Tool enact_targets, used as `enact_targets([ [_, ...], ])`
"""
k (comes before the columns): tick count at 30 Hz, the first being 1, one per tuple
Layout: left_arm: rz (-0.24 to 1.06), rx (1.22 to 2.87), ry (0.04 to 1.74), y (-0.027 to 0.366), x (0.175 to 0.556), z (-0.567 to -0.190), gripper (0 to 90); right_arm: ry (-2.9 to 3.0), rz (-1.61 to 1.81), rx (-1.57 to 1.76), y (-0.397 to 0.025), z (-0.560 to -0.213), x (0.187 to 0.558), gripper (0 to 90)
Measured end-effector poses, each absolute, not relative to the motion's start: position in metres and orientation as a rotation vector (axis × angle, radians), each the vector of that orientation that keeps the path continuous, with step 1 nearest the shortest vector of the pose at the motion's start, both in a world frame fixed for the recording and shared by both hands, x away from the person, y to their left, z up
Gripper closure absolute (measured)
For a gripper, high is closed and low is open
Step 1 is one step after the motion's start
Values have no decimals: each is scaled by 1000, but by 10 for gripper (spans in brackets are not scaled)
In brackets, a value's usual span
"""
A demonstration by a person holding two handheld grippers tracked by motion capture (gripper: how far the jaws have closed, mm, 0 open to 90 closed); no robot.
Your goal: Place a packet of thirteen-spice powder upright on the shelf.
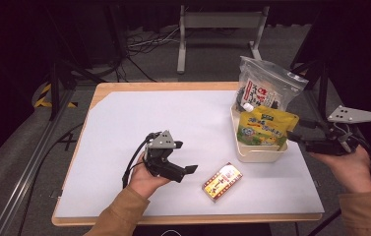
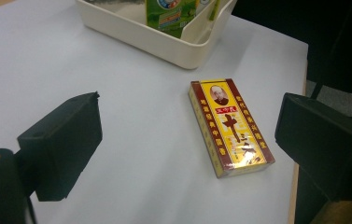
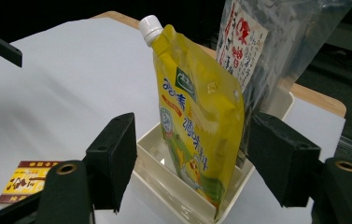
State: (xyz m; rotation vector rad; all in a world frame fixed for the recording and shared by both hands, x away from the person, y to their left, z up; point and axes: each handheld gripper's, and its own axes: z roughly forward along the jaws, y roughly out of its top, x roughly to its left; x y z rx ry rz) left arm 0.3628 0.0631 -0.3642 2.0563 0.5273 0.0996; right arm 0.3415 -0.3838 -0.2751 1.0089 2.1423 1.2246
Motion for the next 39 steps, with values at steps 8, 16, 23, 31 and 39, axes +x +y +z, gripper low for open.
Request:
enact_targets([
  [8, 83, 2095, 543, 52, 361, -371, 64, 2137, 1234, 1010, -381, -276, 327, 323],
  [16, 51, 2113, 557, 38, 359, -378, 49, 2158, 1245, 1002, -372, -282, 321, 331],
  [23, 31, 2155, 553, 24, 359, -386, 43, 2162, 1252, 1014, -365, -288, 318, 329],
  [31, 5, 2211, 535, 6, 356, -396, 30, 2169, 1237, 1011, -358, -292, 316, 315],
  [39, -22, 2261, 525, -10, 354, -410, 27, 2170, 1248, 1022, -357, -300, 315, 301],
])
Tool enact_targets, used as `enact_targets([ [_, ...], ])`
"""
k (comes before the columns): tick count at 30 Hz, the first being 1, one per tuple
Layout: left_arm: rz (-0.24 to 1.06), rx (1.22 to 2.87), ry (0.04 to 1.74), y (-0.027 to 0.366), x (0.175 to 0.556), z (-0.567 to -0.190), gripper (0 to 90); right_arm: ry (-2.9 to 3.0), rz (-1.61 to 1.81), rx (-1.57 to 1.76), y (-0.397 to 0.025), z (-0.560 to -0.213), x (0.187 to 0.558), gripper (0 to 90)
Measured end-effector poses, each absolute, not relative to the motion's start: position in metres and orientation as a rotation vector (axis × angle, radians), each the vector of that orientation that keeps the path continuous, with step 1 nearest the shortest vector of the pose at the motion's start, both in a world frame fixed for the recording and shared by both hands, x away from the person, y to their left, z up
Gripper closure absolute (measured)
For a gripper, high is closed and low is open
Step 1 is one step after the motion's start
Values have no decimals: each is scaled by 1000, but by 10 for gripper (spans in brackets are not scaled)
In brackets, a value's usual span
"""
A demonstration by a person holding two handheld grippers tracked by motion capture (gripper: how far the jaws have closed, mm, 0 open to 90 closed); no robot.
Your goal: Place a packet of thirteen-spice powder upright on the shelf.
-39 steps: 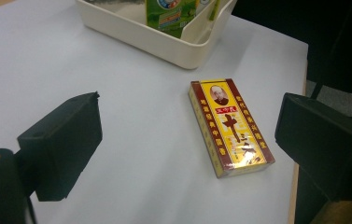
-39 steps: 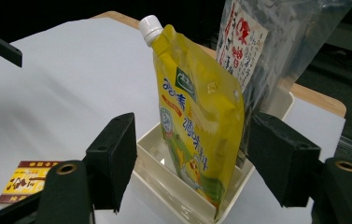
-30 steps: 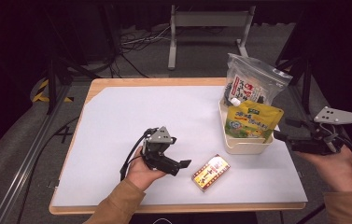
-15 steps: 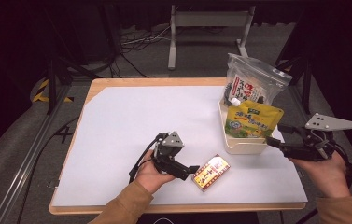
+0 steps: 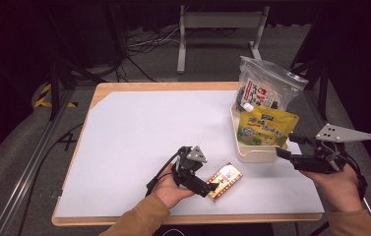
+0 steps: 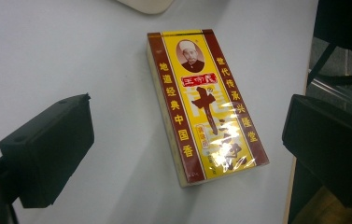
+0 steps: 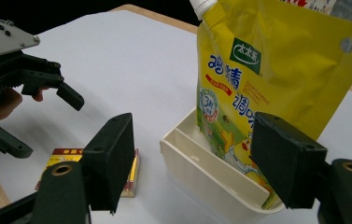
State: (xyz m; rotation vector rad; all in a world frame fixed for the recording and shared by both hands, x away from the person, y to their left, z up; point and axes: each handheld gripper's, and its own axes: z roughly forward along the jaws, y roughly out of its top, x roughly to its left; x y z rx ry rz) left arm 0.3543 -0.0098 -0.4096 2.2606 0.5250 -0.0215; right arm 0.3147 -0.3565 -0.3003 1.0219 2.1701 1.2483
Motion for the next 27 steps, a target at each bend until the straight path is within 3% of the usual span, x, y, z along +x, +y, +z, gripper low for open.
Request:
enact_targets([
  [27, -38, 2365, 521, -39, 345, -436, 10, 2205, 1236, 1022, -350, -310, 320, 284],
])
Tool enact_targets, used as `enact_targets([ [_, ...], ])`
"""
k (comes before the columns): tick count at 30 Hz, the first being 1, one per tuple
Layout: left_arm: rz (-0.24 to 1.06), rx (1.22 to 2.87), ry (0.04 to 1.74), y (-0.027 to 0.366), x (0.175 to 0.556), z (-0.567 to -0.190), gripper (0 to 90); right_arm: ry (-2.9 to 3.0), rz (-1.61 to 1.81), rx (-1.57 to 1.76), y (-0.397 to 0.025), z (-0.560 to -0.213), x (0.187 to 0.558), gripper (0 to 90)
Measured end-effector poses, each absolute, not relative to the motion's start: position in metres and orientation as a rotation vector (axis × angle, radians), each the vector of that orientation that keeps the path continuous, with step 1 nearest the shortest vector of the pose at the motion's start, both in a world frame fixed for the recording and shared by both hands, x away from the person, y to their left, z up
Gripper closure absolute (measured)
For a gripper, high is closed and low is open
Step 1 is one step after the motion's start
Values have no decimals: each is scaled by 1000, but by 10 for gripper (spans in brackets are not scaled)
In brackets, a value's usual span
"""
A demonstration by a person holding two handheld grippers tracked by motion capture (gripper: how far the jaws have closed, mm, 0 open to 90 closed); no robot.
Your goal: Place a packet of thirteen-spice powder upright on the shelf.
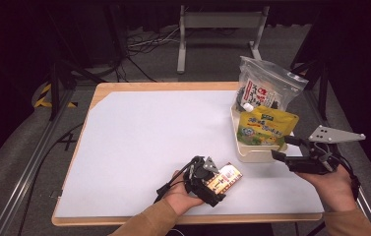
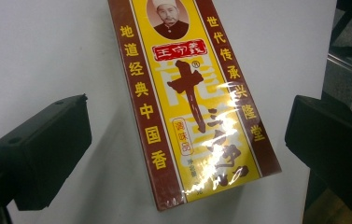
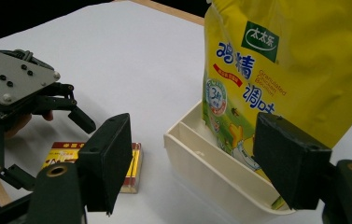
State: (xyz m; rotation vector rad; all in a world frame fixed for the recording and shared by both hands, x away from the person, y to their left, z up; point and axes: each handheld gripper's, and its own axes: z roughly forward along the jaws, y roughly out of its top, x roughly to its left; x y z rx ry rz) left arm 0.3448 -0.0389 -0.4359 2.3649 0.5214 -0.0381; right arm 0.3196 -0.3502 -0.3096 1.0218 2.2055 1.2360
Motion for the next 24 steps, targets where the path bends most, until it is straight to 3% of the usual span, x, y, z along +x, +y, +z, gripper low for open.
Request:
enact_targets([
  [17, 8, 2415, 536, -42, 344, -442, 71, 2227, 1238, 1018, -347, -312, 320, 284],
  [20, 4, 2408, 526, -41, 343, -441, 121, 2232, 1239, 1018, -346, -313, 321, 285],
  [24, -24, 2376, 547, -38, 343, -440, 265, 2239, 1243, 1022, -345, -315, 322, 285],
])
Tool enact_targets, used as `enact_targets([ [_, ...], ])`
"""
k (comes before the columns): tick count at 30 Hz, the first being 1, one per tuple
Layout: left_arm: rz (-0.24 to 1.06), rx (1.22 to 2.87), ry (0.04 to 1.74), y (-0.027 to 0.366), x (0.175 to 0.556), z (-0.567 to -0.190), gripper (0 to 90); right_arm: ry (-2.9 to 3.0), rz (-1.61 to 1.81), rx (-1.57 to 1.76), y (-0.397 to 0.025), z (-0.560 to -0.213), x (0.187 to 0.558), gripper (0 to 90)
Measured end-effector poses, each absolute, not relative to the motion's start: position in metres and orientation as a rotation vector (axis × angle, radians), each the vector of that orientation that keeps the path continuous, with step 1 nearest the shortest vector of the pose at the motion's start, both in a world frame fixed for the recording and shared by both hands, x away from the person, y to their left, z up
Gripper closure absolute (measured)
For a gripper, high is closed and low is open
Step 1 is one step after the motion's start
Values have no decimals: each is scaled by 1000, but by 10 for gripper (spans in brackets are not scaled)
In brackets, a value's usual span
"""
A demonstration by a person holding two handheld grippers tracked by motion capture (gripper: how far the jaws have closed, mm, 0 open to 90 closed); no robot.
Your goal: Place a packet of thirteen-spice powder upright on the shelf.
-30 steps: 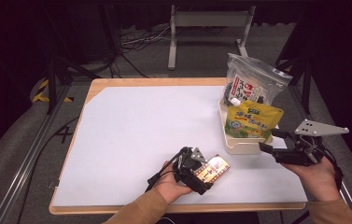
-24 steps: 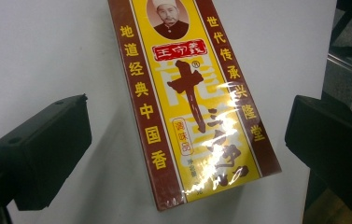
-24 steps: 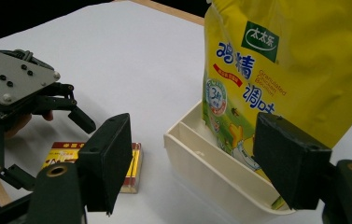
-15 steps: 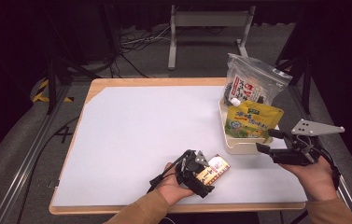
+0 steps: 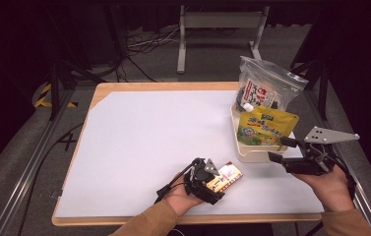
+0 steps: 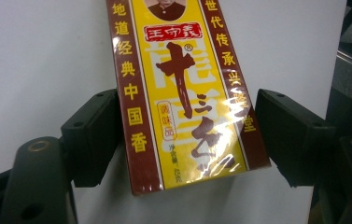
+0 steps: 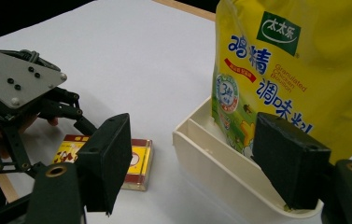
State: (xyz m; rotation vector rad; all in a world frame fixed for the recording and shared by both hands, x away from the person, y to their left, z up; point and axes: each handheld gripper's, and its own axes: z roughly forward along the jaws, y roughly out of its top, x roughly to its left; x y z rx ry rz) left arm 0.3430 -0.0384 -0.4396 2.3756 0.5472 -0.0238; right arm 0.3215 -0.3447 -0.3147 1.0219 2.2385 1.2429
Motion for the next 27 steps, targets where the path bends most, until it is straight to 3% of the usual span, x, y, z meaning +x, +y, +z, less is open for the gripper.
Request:
enact_targets([
  [11, 24, 2374, 529, -34, 340, -436, 321, 2287, 1273, 1055, -340, -315, 324, 351],
  [27, 97, 2253, 503, -10, 328, -413, 327, 2320, 1285, 1010, -326, -310, 327, 350],
])
